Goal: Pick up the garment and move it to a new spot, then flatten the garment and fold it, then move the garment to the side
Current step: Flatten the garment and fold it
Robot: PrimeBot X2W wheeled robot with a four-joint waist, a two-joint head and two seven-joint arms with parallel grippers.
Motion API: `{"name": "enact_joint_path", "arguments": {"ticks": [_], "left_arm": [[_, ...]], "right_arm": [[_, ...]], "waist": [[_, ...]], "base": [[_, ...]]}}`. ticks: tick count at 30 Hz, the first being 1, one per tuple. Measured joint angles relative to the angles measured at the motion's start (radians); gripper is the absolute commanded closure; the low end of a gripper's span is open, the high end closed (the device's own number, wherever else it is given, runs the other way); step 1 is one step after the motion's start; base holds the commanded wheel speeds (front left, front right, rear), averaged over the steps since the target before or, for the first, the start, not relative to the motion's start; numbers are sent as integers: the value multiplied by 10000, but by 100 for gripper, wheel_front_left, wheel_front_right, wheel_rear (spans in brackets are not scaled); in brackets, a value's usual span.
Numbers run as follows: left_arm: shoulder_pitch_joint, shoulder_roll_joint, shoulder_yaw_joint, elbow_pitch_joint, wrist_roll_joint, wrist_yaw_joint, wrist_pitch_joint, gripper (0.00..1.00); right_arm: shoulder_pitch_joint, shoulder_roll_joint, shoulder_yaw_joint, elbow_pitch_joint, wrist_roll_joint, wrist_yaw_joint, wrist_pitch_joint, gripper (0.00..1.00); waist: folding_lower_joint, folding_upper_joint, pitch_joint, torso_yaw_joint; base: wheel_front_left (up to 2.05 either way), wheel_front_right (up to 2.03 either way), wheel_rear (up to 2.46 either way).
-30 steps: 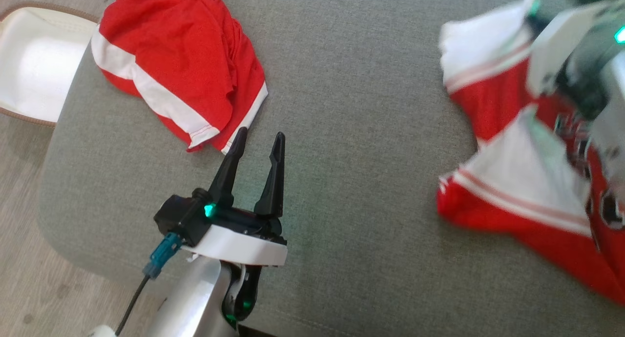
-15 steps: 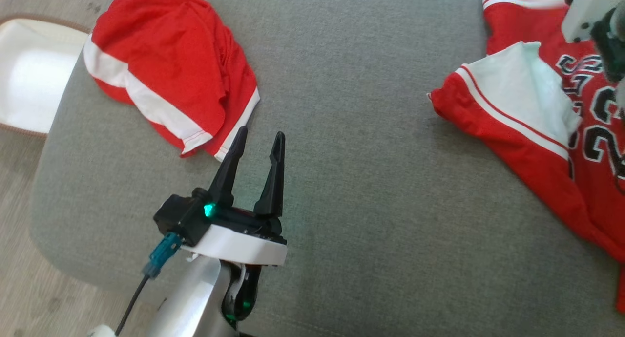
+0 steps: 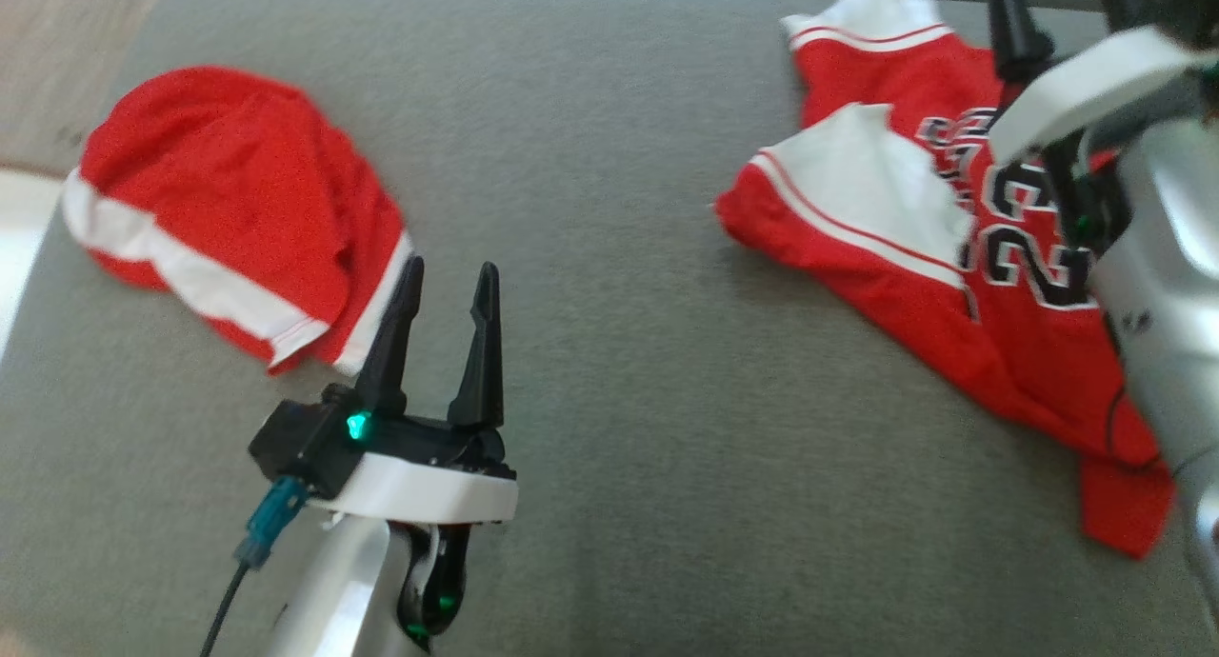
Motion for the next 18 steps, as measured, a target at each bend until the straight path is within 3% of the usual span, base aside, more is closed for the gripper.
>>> {"name": "enact_joint_path", "arguments": {"ticks": [4,8,14,18], "left_arm": [[109,0,247,-240,121,-81,-15,0],[124,2,326,-341,171,-115,-42,0],[485,2,514,-290,393,-242,-42,0],[642,4,583,-182,479,-272,-42,0]], "right_arm": [[1365,148,-654,-1360,19,0,-96,0],[3425,541,-1864,-3289,-934,0,-96,0],[7008,2077,-3574,-5785,-2424,0,-107,0],[8454,2391,-4146,-6951,-2824,0,-109,0]], "waist": [[0,0,-300,-640],[0,0,-553,-1235],[0,0,-856,-1898],[-1,0,-1026,-2149]], "base": [[0,0,0],[0,0,0],[0,0,0],[0,0,0]]}}
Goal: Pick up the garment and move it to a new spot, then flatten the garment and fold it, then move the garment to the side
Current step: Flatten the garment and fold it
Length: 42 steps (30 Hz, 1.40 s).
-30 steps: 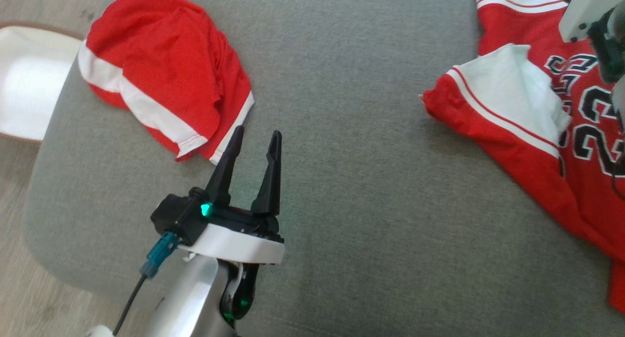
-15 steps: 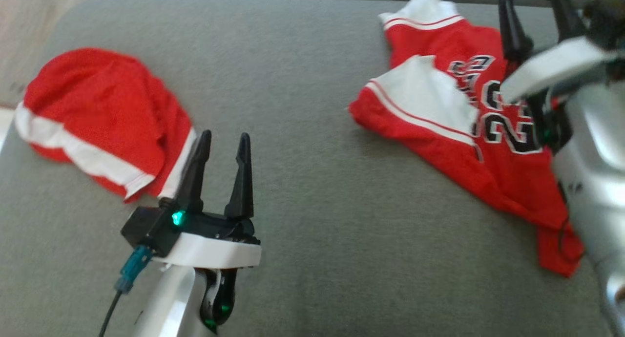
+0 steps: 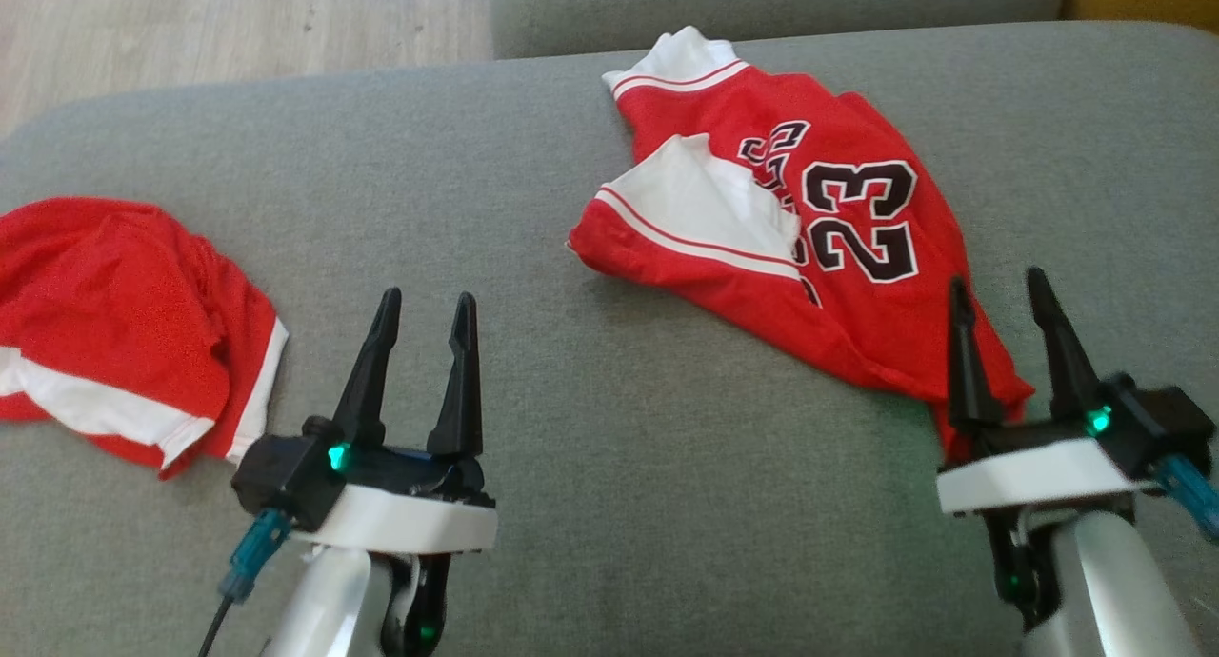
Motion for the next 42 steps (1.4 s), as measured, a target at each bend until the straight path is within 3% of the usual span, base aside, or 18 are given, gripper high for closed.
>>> {"name": "enact_joint_path", "arguments": {"ticks": [10,18,22,28,33,42], "left_arm": [[291,8,138,207,13,-150,0,0],[255,8,15,201,63,-161,0,0],[59,8,-98,198,81,-163,0,0],[-313,6,-384,207,-54,-163,0,0],[-539,4,-692,278,-142,-159,0,0],[-661,4,-872,307,-265,-146,0,0]], "right_arm": [[486,100,-96,-709,376,0,0,0],[317,104,29,-759,236,0,90,0],[-510,102,276,-583,-21,0,656,0],[-2102,71,422,414,-265,0,1628,0],[-3429,27,-6,2263,-232,0,2452,0],[-4576,-184,-686,4991,-1062,0,2418,0]], "waist": [[2,0,-167,-129],[2,0,115,214],[3,0,451,537],[4,0,971,1043],[4,0,1375,1653],[3,0,1786,2378]], "base": [[0,0,0],[0,0,0],[0,0,0],[0,0,0],[0,0,0],[0,0,0]]}}
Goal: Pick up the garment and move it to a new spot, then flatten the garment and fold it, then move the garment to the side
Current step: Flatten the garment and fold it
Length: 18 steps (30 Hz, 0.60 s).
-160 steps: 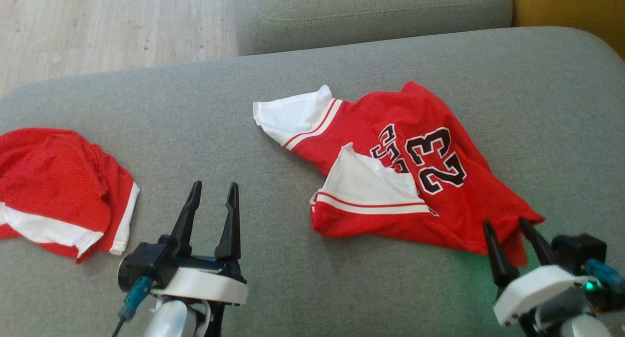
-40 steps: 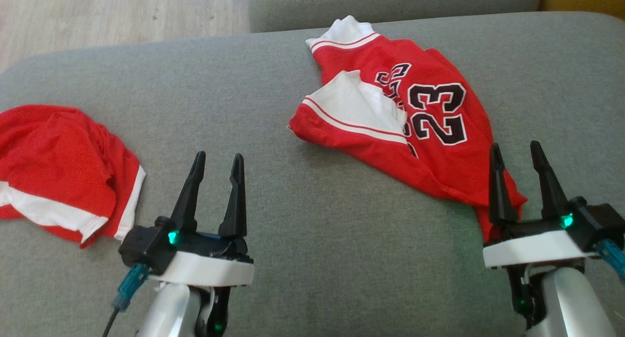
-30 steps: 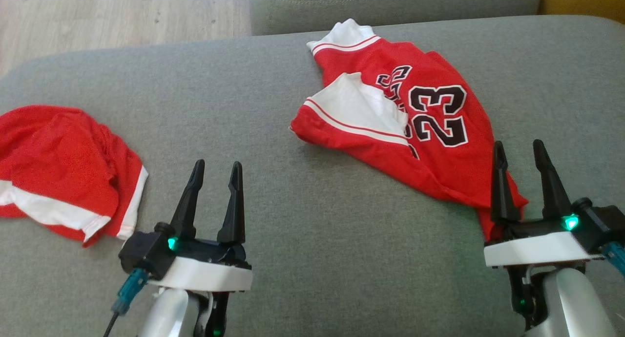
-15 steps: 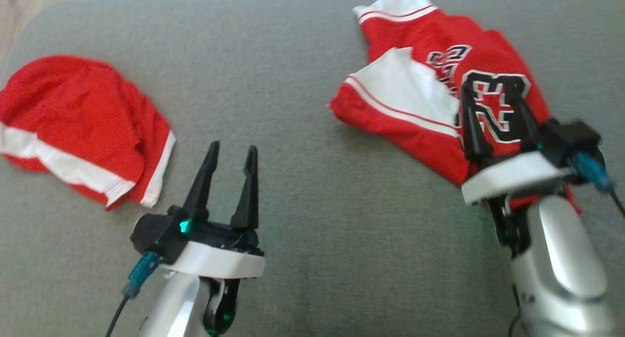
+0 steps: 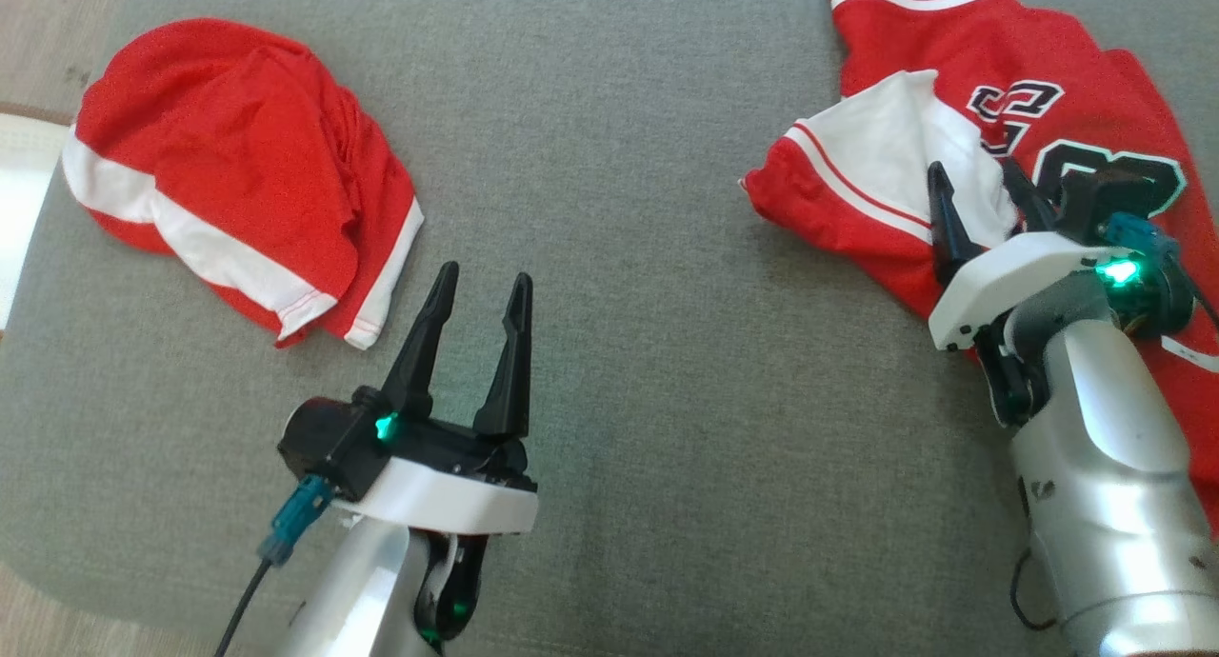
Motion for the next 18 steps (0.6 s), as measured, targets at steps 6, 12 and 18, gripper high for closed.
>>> {"name": "enact_joint_path", "arguments": {"ticks": [6,12,18], "left_arm": [[-158,-2,-100,0,-19,29,0,0],[-158,-2,-117,35,-19,96,0,0],[-152,-4,-96,127,-17,98,0,0]], "right_arm": [[-603,2,10,1039,-2,0,-324,54],[-893,2,357,1607,19,0,-982,100],[-940,23,1277,1480,328,0,-1801,100]], "waist": [[0,0,180,109],[0,0,142,30],[0,0,-187,-198]], "base": [[0,0,0],[0,0,0],[0,0,0]]}}
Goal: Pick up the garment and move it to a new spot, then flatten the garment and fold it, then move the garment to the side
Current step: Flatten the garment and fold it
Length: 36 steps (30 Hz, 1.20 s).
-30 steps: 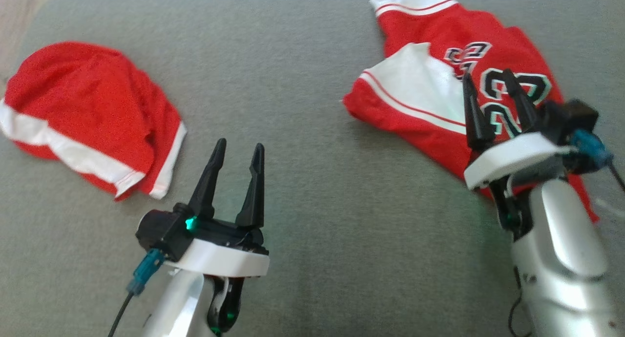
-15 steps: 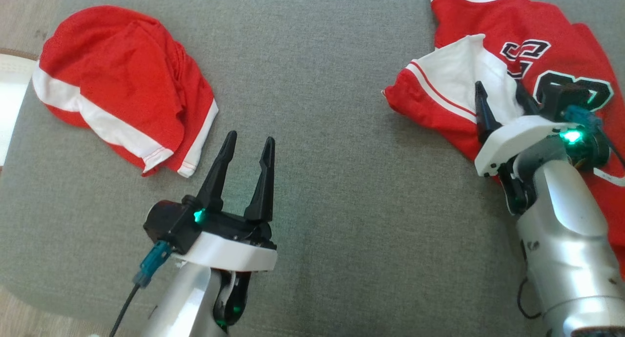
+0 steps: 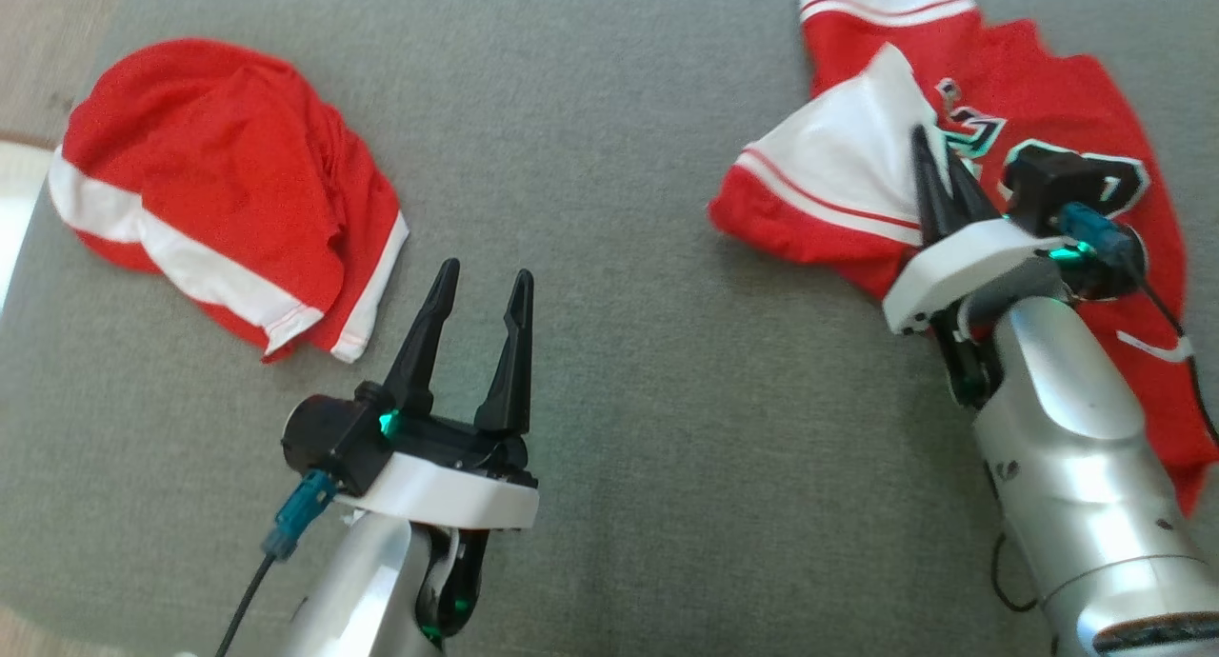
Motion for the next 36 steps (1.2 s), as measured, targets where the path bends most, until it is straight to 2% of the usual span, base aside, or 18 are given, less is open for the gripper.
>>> {"name": "enact_joint_path", "arguments": {"ticks": [6,10,18,19,20,21,23,26,33,36], "left_arm": [[83,2,40,117,19,0,0,0],[193,2,203,161,102,-2,0,0],[683,4,353,222,102,-13,0,0],[699,4,382,230,102,-13,0,0],[715,4,414,238,102,-13,0,0],[723,4,451,242,104,-13,0,0],[732,4,545,242,104,-13,0,0],[800,6,612,236,128,-13,0,0],[1031,6,690,224,194,-13,0,0],[1031,8,746,171,194,-13,0,0]], "right_arm": [[293,12,1365,-968,261,0,-311,100],[1351,58,2692,-1737,652,0,-364,100],[2295,61,4220,-2654,107,0,-58,100],[2435,59,4454,-2736,140,0,-17,80],[2593,61,4717,-2796,174,0,46,23],[2754,69,4922,-2815,291,0,136,0],[3025,86,5110,-2803,385,0,253,0],[3093,86,4794,-2838,474,0,236,0],[3095,92,3475,-3269,656,0,-40,0],[3223,96,2326,-3591,637,0,-178,0]], "waist": [[-1,0,-485,-314],[-1,0,-926,-520],[-1,0,-1397,-705],[-2,0,-1447,-713],[-2,0,-1498,-720],[-2,0,-1542,-727],[-2,0,-1616,-747],[-1,0,-1691,-821],[0,0,-1793,-1110],[0,0,-1838,-1250]], "base": [[0,0,0],[0,0,0],[0,0,0],[0,0,0],[0,0,0],[0,0,0],[0,0,0],[0,0,0],[0,0,0],[0,0,0]]}}
